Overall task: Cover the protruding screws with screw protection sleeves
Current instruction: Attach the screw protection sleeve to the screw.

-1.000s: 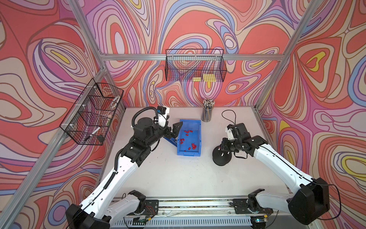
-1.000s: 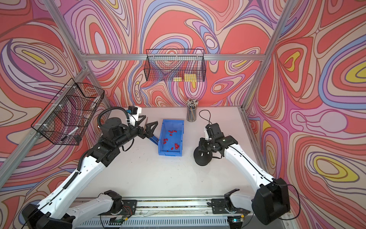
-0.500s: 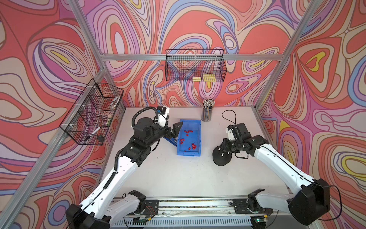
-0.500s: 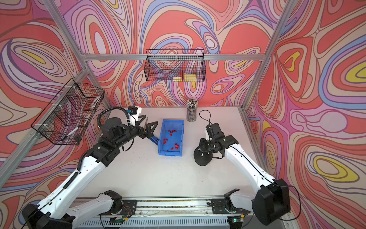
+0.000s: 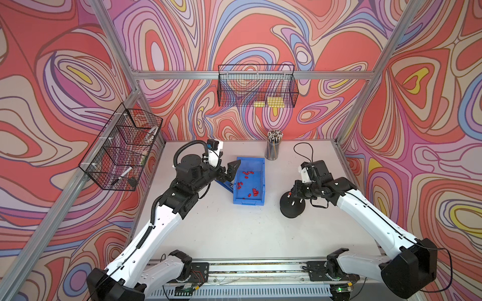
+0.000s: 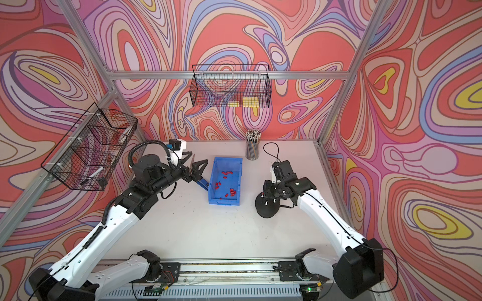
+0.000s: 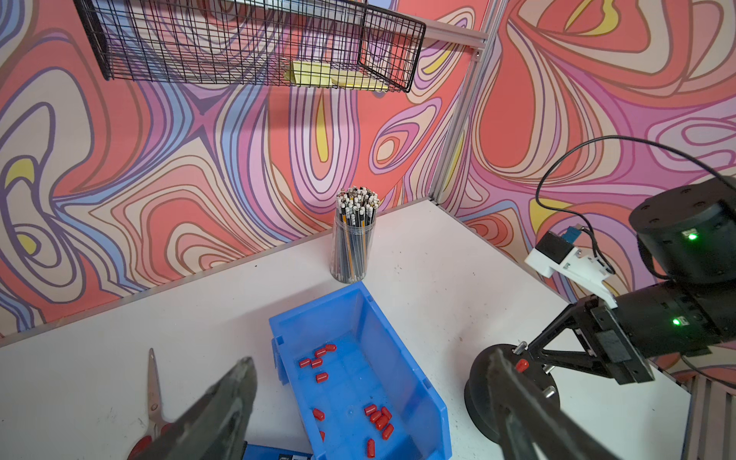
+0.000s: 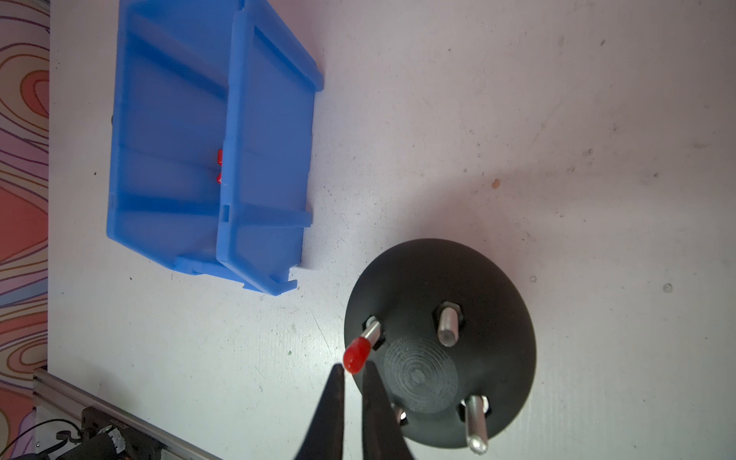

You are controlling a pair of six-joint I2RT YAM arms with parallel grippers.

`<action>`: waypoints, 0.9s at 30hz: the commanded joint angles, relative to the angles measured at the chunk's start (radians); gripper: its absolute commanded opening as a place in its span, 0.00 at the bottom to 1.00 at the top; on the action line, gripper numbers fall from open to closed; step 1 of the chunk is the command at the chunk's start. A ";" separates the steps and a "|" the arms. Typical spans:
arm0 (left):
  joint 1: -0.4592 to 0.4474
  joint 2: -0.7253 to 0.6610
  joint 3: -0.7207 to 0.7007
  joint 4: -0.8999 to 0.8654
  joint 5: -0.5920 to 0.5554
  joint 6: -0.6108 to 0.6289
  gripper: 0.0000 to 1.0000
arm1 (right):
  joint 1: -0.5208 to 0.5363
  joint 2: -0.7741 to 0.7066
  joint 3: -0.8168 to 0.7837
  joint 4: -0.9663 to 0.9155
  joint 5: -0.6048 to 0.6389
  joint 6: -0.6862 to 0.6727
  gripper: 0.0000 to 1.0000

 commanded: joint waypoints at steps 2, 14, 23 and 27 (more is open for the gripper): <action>-0.002 0.006 0.012 0.010 0.014 -0.004 0.91 | -0.006 0.011 -0.008 0.026 -0.006 -0.001 0.12; -0.001 0.007 0.012 0.008 0.013 -0.001 0.91 | -0.006 0.036 -0.046 0.046 -0.009 -0.001 0.12; -0.001 0.013 0.012 0.010 0.016 -0.004 0.91 | -0.007 0.051 -0.051 0.048 -0.007 -0.006 0.12; -0.001 0.014 0.012 0.010 0.016 -0.006 0.91 | -0.006 0.054 -0.047 0.040 0.000 -0.008 0.13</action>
